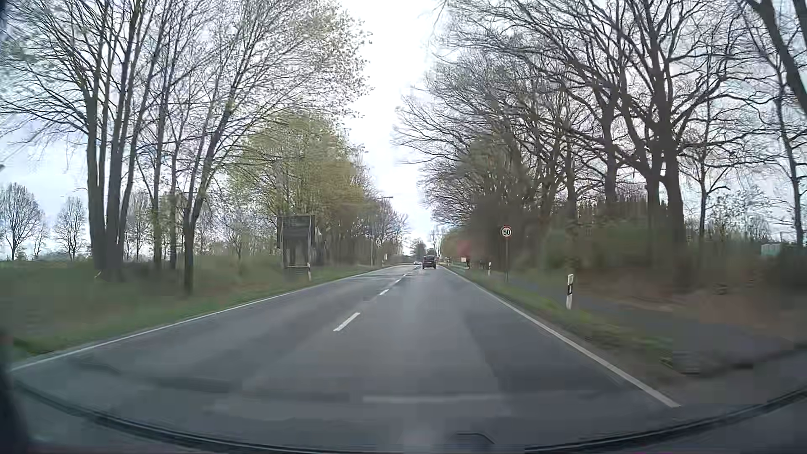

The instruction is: Follow the waypoints while adhering to traffic rules and regulations

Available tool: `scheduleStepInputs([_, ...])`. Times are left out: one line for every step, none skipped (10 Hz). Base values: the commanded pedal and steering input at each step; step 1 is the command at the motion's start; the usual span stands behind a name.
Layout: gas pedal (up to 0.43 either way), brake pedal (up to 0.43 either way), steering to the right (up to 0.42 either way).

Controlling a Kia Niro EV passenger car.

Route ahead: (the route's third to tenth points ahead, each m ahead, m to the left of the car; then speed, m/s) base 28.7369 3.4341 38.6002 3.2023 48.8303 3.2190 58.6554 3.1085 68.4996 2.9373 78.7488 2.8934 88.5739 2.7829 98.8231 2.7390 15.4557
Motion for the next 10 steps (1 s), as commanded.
scheduleStepInputs([0.189,0.0,0.0])
scheduleStepInputs([0.189,0.0,0.0])
scheduleStepInputs([0.177,0.0,-0.001])
scheduleStepInputs([0.177,0.0,-0.001])
scheduleStepInputs([0.177,0.0,-0.001])
scheduleStepInputs([0.169,0.0,-0.001])
scheduleStepInputs([0.157,0.0,-0.001])
scheduleStepInputs([0.157,0.0,-0.001])
scheduleStepInputs([0.15,0.0,-0.001])
scheduleStepInputs([0.15,0.0,-0.001])
